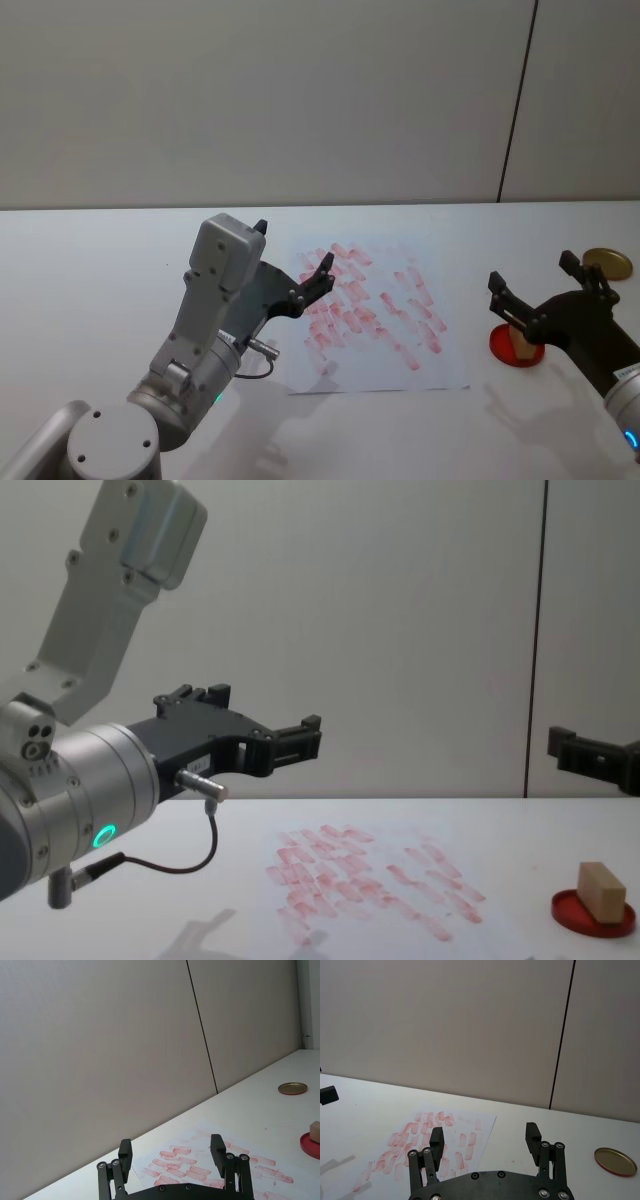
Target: Use the one hand to pick up the stamp and affix it onto the A4 paper.
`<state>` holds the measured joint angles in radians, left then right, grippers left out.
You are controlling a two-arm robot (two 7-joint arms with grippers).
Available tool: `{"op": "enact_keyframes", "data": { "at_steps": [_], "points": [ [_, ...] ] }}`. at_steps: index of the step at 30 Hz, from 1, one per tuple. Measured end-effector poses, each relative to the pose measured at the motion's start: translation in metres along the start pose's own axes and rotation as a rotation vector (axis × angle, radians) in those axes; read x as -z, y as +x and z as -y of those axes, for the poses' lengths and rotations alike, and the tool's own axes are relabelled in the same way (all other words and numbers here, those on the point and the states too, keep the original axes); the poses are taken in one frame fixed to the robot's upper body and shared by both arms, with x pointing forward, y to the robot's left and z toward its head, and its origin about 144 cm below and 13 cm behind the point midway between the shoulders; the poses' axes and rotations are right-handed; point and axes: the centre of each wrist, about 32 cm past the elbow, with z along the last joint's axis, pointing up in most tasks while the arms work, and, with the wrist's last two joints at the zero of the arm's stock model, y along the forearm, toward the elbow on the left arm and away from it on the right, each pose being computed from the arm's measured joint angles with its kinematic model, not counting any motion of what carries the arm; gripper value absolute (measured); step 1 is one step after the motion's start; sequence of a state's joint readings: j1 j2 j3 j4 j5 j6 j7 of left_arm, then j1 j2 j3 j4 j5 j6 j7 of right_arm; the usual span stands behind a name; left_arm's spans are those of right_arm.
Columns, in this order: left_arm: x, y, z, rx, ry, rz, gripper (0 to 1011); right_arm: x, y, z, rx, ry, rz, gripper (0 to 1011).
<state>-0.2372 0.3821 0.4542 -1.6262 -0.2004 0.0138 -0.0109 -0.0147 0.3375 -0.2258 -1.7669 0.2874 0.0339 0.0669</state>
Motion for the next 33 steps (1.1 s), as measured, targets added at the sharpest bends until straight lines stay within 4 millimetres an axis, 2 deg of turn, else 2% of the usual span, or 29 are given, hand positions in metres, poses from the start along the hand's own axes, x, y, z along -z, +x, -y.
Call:
{"op": "enact_keyframes", "data": {
  "at_steps": [24,33],
  "points": [
    [0.0000,0.0000,0.0000,0.000,0.000,0.000,993,0.0000,0.0000,0.0000,0.000,0.000,0.000,1001],
    [0.0000,0.0000,0.0000,0.000,0.000,0.000,993,0.0012,-0.0071,-0.0017,0.018,-0.025,-0.018,1001]
  ]
}}
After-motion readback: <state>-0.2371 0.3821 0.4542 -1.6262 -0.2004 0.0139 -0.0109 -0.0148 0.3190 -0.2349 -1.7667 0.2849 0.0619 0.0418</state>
